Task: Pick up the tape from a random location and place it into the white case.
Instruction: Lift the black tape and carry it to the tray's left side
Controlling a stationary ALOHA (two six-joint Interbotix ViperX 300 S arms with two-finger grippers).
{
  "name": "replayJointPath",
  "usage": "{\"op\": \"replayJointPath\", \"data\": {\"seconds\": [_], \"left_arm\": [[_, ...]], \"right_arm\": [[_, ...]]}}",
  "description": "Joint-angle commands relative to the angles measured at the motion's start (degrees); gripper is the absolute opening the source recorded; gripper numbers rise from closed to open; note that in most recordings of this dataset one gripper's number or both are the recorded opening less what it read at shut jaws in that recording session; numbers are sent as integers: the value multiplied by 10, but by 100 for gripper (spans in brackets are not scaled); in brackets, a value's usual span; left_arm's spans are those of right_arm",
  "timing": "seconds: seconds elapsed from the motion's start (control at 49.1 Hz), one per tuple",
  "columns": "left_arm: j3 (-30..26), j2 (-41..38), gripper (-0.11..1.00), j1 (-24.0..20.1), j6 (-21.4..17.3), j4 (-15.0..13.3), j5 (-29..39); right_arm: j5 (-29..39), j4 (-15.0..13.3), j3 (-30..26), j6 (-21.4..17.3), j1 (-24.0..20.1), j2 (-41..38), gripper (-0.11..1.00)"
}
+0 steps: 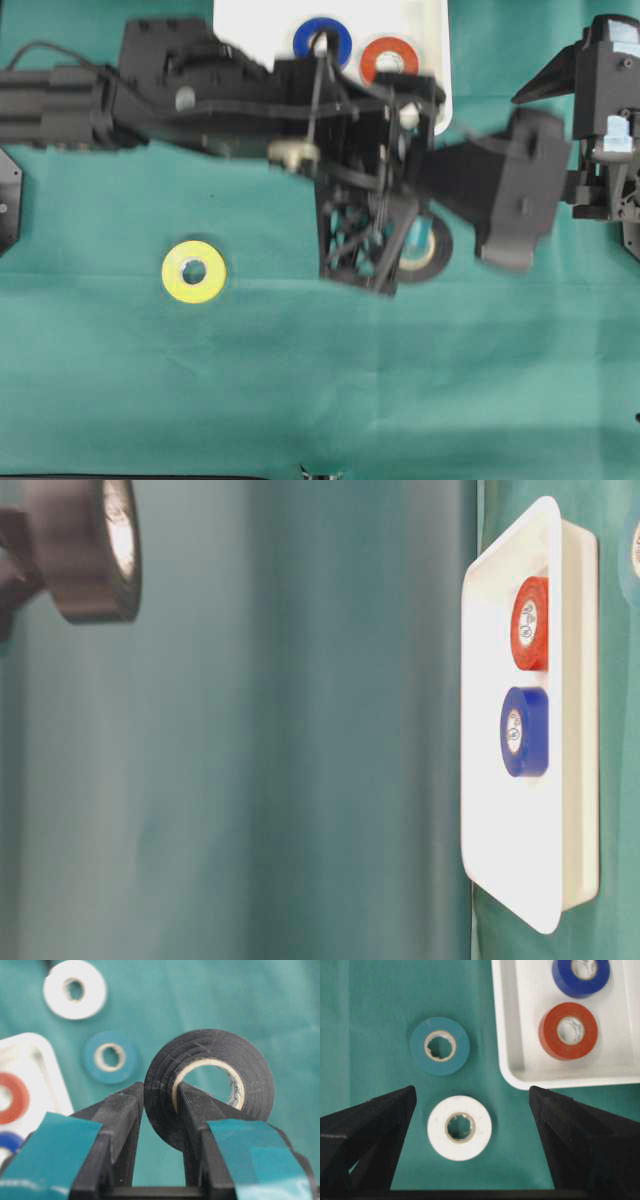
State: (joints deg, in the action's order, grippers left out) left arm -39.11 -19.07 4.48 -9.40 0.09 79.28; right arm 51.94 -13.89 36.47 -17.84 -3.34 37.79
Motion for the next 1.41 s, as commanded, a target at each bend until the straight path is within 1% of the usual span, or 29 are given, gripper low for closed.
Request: {"op": "replayJointPath", "data": {"seconds": [0.0,0.204,0.53,0.774,0.896,1.385], "left_arm": [[4,34,18,-20,1,1,-11],[39,51,18,-69,2,1,-25],[100,83,18,-159,3,1,-47],[122,96,18,-211,2,2,-66],[125,96,18,-224,2,1,-67],[132,96,18,-224,1,1,-70]], "right_arm": [[-2,-2,-7,0,1,2,90],[-3,-3,-7,0,1,2,90],[-2,-3,-7,0,1,2,90],[-2,-2,-7,0,1,2,90],[-2,-2,-7,0,1,2,90],[-2,-5,-7,0,4,1,90]]}}
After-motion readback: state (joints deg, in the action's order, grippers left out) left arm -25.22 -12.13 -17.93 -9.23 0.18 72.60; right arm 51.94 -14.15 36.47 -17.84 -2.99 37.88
